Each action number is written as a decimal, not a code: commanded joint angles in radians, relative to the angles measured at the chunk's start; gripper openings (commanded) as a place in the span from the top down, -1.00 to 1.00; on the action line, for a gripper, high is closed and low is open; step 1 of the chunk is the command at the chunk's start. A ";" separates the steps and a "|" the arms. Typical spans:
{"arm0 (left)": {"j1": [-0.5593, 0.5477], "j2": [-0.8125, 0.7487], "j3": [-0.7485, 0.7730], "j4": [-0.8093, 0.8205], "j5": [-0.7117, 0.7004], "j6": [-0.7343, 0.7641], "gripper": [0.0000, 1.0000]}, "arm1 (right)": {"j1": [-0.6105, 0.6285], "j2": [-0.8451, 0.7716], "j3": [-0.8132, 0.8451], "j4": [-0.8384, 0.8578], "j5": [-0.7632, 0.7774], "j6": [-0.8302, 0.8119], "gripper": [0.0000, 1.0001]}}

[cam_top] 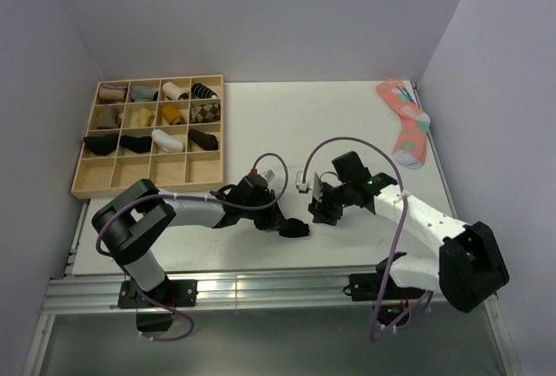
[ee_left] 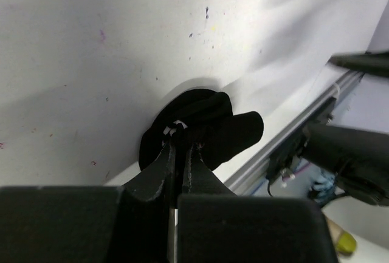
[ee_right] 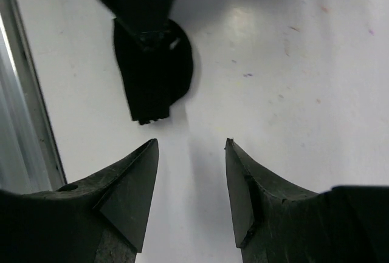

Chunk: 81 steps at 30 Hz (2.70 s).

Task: Roll the socks
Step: Roll the sock at the center of the board.

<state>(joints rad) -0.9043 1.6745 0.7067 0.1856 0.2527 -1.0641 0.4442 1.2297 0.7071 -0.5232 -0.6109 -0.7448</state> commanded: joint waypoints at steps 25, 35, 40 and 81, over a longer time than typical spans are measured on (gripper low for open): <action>0.073 0.163 0.016 -0.164 0.286 0.013 0.99 | 0.430 -0.128 -0.192 0.184 0.221 -0.031 -0.03; 0.087 0.166 0.005 -0.143 0.312 0.004 0.99 | 0.490 -0.121 -0.218 0.215 0.261 -0.013 0.00; 0.091 0.166 -0.004 -0.120 0.332 -0.007 0.99 | 0.507 -0.093 -0.225 0.221 0.277 -0.011 0.01; 0.051 -0.019 -0.312 0.385 -0.056 -0.157 0.17 | 0.386 0.270 0.035 -0.047 0.088 0.052 0.63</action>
<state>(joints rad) -0.8539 1.6493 0.4503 0.5560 0.3847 -1.2377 0.8474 1.4521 0.7109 -0.4736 -0.4999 -0.6746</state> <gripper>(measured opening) 0.404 0.263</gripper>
